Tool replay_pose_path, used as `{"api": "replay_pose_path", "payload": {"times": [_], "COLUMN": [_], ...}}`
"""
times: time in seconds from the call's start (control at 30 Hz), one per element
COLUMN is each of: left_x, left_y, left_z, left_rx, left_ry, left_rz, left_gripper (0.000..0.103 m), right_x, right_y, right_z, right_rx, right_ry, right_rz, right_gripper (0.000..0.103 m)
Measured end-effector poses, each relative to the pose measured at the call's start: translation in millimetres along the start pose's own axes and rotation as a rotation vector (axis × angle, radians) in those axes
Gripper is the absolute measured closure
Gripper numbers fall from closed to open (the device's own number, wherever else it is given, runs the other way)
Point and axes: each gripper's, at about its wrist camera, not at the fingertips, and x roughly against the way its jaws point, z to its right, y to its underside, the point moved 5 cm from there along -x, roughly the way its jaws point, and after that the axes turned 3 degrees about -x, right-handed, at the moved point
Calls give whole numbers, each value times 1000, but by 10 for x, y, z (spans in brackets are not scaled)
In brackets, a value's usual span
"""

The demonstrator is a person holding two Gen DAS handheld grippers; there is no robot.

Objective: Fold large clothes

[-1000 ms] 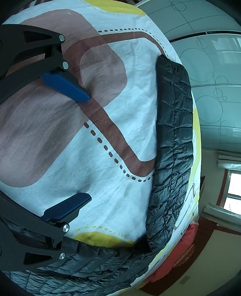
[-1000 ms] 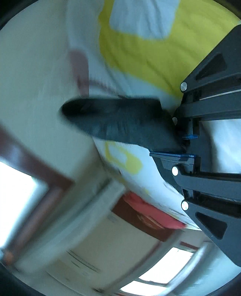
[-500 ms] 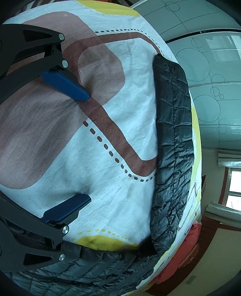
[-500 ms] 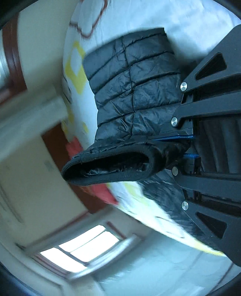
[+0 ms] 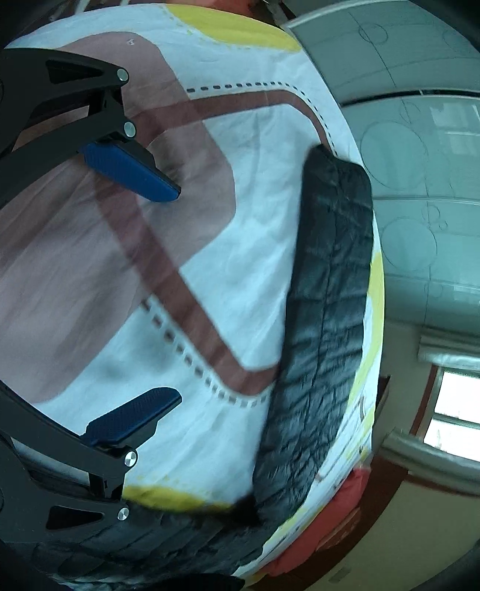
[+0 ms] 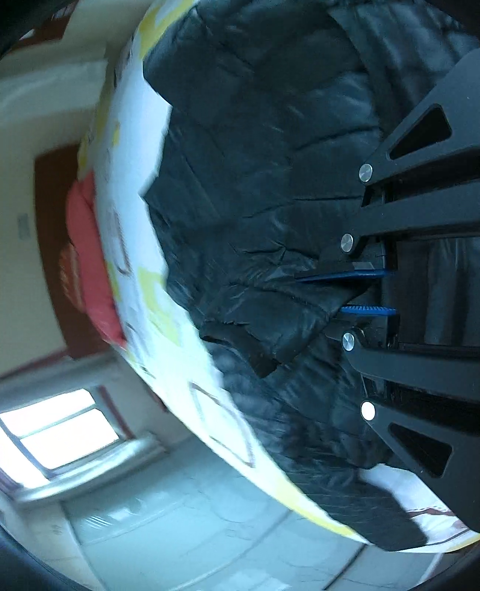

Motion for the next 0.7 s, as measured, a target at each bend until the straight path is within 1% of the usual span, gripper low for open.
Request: {"api": "replay_pose_path", "payload": {"times": [0.07, 0.2, 0.23, 0.3, 0.37, 0.4, 0.47, 0.5, 0.53, 0.6, 0.67, 0.7], "left_x": [-11, -59, -60, -69, -79, -82, -87, -87, -90, -90, -86, -86], "left_y": [-1, 14, 19, 26, 27, 29, 30, 29, 30, 30, 29, 29], "left_z": [19, 58, 62, 62, 65, 67, 62, 65, 65, 69, 71, 71], "left_rx": [-15, -39, -42, -46, -51, -54, -55, -55, -54, -54, -54, -54], "left_ry": [-13, -42, -46, -50, -56, -59, -60, -59, -58, -58, -58, -59], "left_rz": [0, -10, -9, -8, -7, -6, -5, -5, -5, -4, -4, -5], "left_gripper": [3, 3, 3, 3, 3, 3, 3, 3, 3, 3, 3, 3], "right_x": [-133, -336, -399, -481, -525, -527, -481, -408, -321, -88, 198, 299], "right_y": [84, 213, 235, 257, 272, 277, 286, 300, 310, 310, 249, 205], "right_z": [-162, -418, -478, -543, -619, -655, -716, -755, -776, -789, -642, -533], "right_rx": [64, 142, 158, 186, 218, 234, 260, 269, 271, 270, 238, 221], "right_ry": [8, 11, 13, 38, 56, 54, 37, 6, -18, -80, -126, -123], "right_rz": [-40, -102, -121, -141, -142, -138, -134, -129, -112, -76, -25, -3], "right_gripper": [92, 92, 89, 87, 82, 75, 53, 32, 27, 27, 27, 28]}}
